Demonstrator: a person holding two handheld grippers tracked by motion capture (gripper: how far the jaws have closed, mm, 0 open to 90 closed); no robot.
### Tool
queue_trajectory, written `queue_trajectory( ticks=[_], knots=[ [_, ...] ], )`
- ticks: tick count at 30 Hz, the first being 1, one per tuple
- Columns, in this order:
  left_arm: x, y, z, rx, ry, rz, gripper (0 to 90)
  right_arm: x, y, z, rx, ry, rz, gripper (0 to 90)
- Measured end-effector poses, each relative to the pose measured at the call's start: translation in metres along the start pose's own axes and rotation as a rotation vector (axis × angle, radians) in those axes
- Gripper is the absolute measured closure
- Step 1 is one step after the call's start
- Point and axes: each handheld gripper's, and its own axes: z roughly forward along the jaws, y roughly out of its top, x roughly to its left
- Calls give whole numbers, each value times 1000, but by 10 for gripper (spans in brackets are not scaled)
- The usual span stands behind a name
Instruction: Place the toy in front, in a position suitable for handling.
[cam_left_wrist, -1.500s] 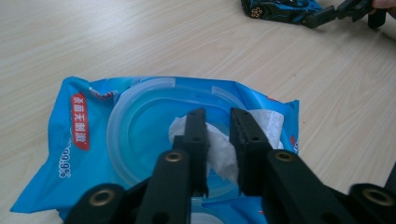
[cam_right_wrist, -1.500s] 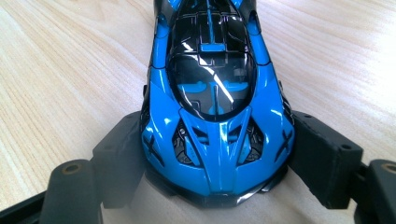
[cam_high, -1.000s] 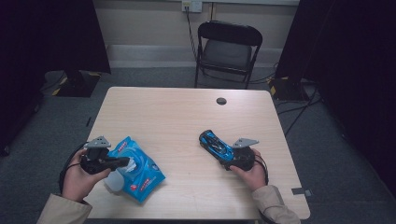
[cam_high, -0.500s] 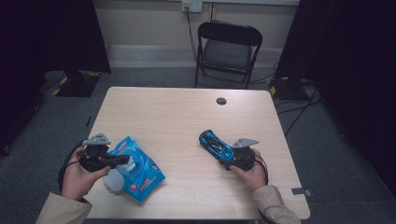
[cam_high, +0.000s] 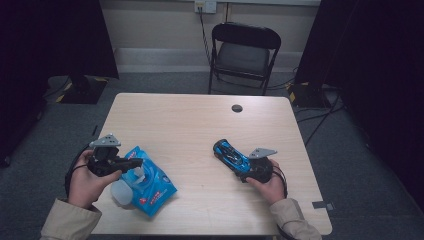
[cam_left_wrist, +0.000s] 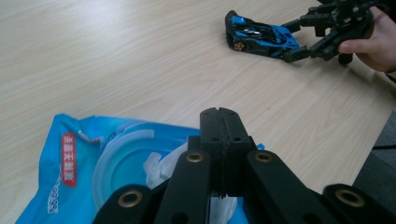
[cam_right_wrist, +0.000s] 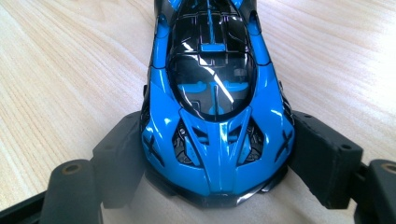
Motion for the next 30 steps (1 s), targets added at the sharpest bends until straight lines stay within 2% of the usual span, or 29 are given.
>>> queue_trajectory(
  ticks=[9,12,30],
  knots=[
    [-3,24,-5,-1,-28,-8,900,0,0,0,0,0,0,241],
    [-3,31,-7,0,-24,-6,900,0,0,0,0,0,0,241],
    [-8,70,1,-3,-58,-14,900,0,0,0,0,0,0,241]
  ],
)
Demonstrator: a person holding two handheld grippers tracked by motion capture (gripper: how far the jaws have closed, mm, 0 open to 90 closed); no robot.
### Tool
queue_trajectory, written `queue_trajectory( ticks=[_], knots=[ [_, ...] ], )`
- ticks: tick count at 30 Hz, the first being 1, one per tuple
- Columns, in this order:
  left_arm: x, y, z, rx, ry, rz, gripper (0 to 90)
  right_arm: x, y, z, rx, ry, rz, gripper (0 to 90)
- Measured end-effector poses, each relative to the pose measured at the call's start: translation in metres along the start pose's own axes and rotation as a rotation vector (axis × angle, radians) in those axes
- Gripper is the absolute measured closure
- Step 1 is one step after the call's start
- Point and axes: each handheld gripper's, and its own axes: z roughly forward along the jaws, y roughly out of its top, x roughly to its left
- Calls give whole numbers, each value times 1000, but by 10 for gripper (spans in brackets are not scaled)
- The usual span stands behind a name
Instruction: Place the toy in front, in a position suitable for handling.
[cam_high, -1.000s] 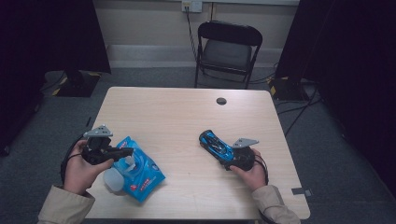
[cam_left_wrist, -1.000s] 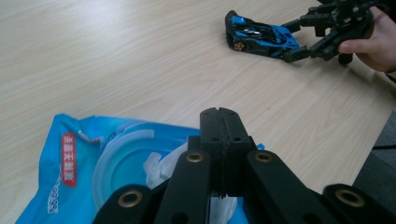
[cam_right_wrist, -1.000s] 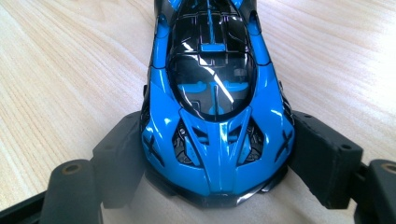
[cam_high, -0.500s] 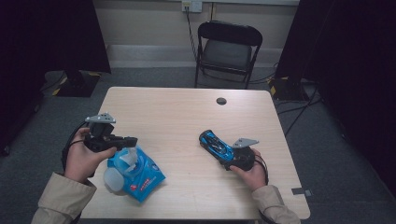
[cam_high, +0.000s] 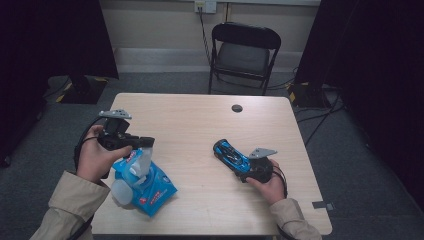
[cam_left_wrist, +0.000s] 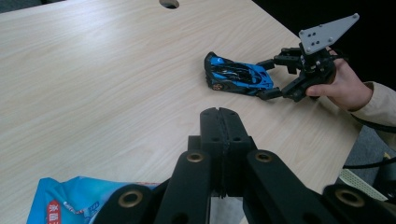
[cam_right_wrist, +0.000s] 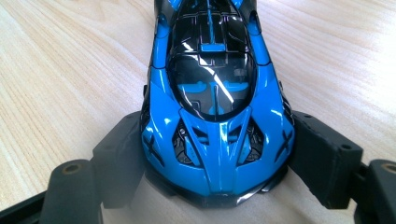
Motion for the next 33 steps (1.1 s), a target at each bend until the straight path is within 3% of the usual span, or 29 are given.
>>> queue_trajectory(
  ticks=[18,33],
  knots=[
    [-8,35,19,-26,-21,20,900,0,0,0,0,1,-1,241],
    [-32,65,53,-41,-78,58,900,0,0,0,0,2,-2,241]
  ],
)
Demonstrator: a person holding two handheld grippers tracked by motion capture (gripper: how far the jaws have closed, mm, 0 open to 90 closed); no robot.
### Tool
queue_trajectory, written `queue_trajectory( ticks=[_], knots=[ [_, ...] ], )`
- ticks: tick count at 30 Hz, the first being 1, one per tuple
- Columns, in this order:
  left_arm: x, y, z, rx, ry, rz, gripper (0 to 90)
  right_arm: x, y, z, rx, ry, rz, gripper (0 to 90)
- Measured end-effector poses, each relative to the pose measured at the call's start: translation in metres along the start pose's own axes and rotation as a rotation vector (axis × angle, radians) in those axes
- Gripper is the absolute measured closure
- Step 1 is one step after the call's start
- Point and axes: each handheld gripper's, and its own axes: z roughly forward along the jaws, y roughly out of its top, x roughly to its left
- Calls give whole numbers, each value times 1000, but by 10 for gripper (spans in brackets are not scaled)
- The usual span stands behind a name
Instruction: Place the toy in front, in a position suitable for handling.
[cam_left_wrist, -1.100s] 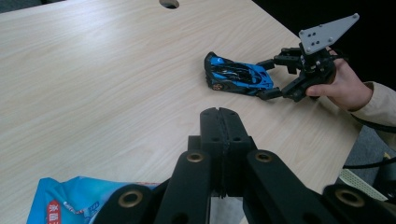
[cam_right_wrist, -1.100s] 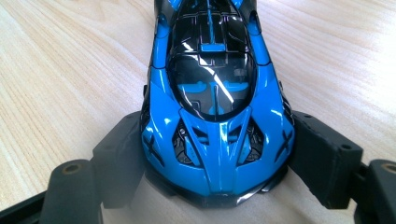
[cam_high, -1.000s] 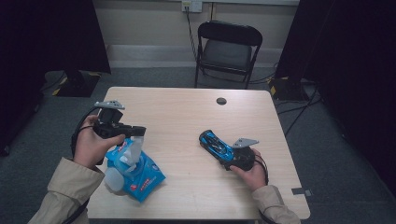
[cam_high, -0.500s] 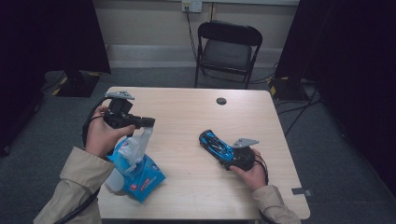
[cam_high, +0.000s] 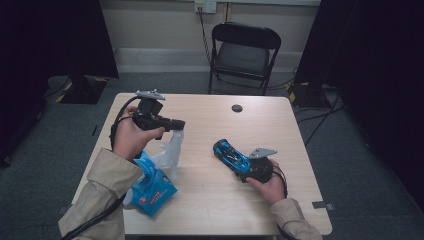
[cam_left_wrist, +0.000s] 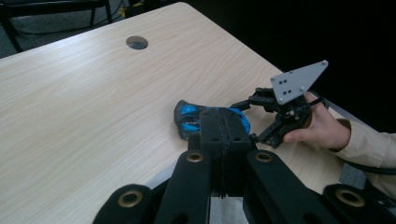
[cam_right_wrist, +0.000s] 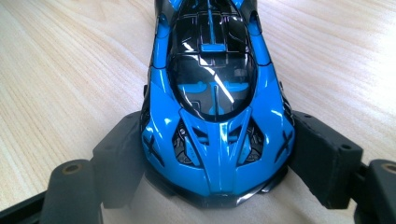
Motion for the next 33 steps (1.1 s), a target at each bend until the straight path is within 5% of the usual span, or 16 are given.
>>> queue_trajectory(
  ticks=[8,16,33],
  knots=[
    [-4,-4,30,6,-28,-7,898,0,0,0,0,2,-2,242],
    [-1,-28,64,55,-50,-25,898,0,0,0,1,4,-3,241],
    [17,-86,93,172,20,-64,893,0,0,0,0,4,-4,242]
  ],
)
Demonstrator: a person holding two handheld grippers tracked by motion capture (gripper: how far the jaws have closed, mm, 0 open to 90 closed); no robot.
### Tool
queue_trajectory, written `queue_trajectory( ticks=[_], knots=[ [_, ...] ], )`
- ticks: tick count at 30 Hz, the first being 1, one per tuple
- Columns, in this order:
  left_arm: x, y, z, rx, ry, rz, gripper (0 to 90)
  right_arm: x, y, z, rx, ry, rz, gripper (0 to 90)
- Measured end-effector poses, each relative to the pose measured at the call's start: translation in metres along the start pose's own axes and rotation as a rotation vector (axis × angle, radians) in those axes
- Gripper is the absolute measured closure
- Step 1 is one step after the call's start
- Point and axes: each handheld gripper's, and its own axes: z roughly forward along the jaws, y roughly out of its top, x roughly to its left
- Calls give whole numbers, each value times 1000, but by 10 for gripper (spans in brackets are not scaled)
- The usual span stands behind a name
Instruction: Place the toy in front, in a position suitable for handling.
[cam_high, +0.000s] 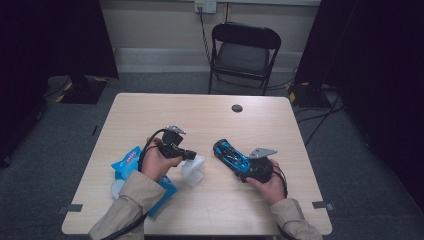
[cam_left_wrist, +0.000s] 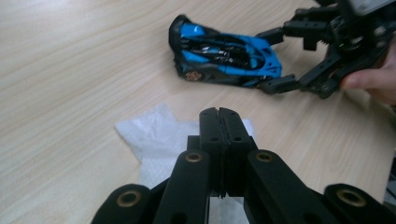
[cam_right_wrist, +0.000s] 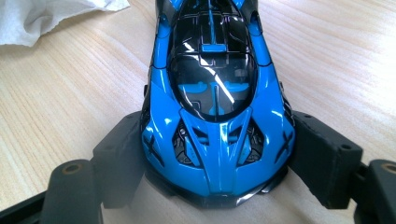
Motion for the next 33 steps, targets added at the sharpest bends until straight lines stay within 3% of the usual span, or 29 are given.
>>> queue_trajectory(
  ticks=[17,33],
  knots=[
    [-2,-9,16,27,-16,2,890,0,0,0,0,0,0,242],
    [1,-15,24,29,1,9,875,0,0,0,0,0,-1,242]
  ],
)
